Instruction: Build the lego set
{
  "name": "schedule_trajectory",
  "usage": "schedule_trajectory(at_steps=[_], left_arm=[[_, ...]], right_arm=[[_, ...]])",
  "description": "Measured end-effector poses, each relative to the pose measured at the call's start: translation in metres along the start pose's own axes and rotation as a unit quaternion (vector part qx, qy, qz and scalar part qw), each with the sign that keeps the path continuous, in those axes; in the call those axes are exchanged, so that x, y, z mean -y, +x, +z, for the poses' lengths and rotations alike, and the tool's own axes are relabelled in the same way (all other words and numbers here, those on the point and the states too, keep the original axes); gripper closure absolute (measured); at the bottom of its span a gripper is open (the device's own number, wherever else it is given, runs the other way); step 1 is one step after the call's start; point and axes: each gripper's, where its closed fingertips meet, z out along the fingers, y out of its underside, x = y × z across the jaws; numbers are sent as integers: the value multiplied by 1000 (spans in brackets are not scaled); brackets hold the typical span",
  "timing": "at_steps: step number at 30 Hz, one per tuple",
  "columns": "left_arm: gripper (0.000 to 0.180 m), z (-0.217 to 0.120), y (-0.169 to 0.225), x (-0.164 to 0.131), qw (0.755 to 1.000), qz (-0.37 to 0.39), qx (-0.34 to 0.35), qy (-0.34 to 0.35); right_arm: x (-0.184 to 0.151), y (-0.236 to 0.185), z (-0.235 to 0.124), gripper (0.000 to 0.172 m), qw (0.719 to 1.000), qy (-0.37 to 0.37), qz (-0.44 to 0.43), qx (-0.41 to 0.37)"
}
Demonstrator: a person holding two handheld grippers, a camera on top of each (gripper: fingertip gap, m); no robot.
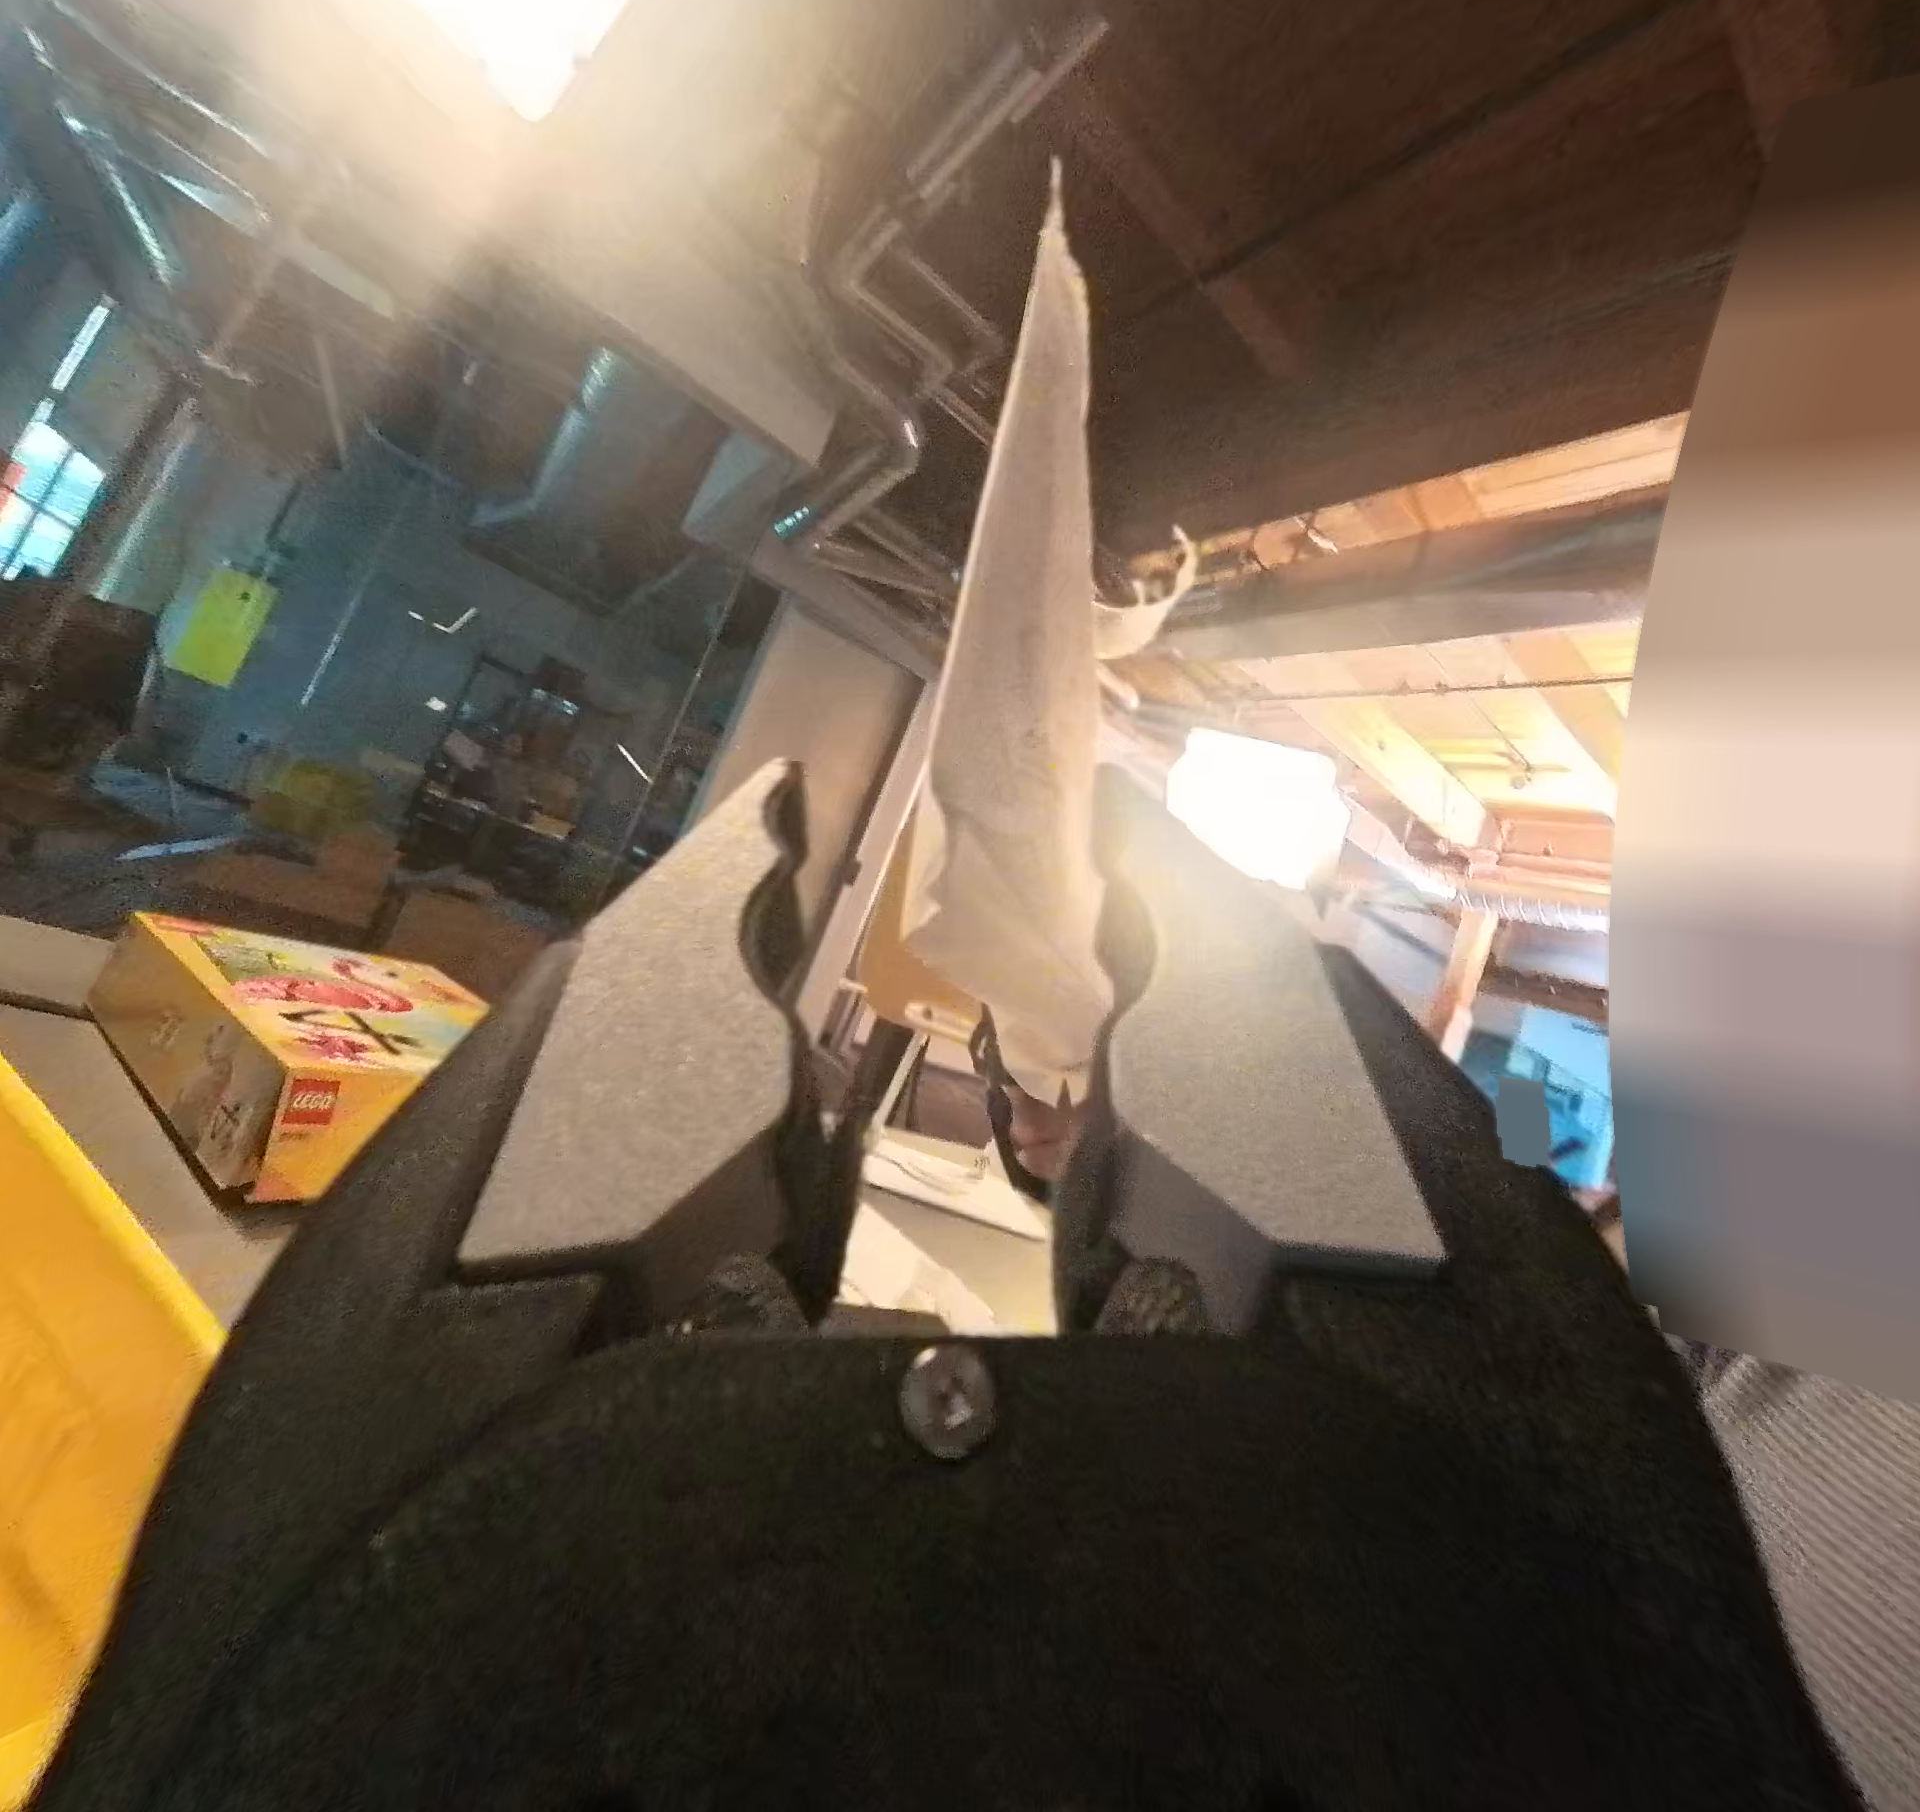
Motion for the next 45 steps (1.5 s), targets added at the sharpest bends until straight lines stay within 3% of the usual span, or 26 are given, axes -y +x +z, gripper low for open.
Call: schedule_trajectory(at_steps=[1, 7, 10, 12, 16, 21, 29, 30, 33, 35, 39, 43, 45], left_arm=[[137, 0, 1, -1, 1000, 4, -1, -16], [128, 2, -5, -18, 998, -24, 25, -51], [123, -2, -9, 0, 998, 33, 60, 10], [123, -4, -3, 14, 998, 36, 42, 19], [169, -7, 9, 11, 998, 21, -11, -53], [180, -5, 14, 3, 986, 132, 19, -96], [176, -3, 12, 4, 997, 64, 35, -32], [171, -3, 11, 6, 998, 52, 42, -11], [132, -6, 2, 1, 998, 21, 63, 15], [122, -5, -2, -13, 998, 2, 70, 4], [127, 6, 0, -47, 997, -12, 68, -39], [129, 16, -3, -55, 995, -2, 95, -34], [128, 20, 4, -54, 997, -12, 74, -20]], right_arm=[[0, 1, 0, 172, 1000, 0, 2, -4], [15, 9, 8, 172, 996, 85, 40, -3], [-3, 11, 20, 172, 998, 40, 39, 3], [-11, 6, 23, 172, 1000, 9, 21, 10], [-15, 4, 19, 172, 999, -24, -20, -7], [-12, 12, 14, 172, 996, -30, -57, -53], [1, 15, 13, 172, 997, 24, -39, -59], [3, 17, 13, 172, 997, 35, -33, -60], [17, 23, 8, 172, 993, 109, 18, -52], [21, 30, 5, 172, 986, 150, 58, -48], [17, 36, 14, 172, 974, 189, 122, -21], [18, 27, 21, 172, 947, 227, 216, 71], [15, 25, 25, 172, 940, 229, 238, 88]])
